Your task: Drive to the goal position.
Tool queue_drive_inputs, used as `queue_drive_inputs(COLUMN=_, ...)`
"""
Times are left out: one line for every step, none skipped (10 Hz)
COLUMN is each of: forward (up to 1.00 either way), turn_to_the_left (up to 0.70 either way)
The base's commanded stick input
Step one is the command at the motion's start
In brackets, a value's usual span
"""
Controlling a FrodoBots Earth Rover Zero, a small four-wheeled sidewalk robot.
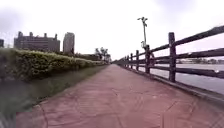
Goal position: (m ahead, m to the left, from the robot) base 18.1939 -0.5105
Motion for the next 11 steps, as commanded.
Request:
queue_drive_inputs(forward=1.0, turn_to_the_left=0.0)
queue_drive_inputs(forward=1.0, turn_to_the_left=0.04)
queue_drive_inputs(forward=1.0, turn_to_the_left=0.17)
queue_drive_inputs(forward=1.0, turn_to_the_left=0.36)
queue_drive_inputs(forward=1.0, turn_to_the_left=0.23)
queue_drive_inputs(forward=1.0, turn_to_the_left=0.02)
queue_drive_inputs(forward=1.0, turn_to_the_left=0.0)
queue_drive_inputs(forward=1.0, turn_to_the_left=0.0)
queue_drive_inputs(forward=1.0, turn_to_the_left=0.0)
queue_drive_inputs(forward=1.0, turn_to_the_left=0.0)
queue_drive_inputs(forward=1.0, turn_to_the_left=0.0)
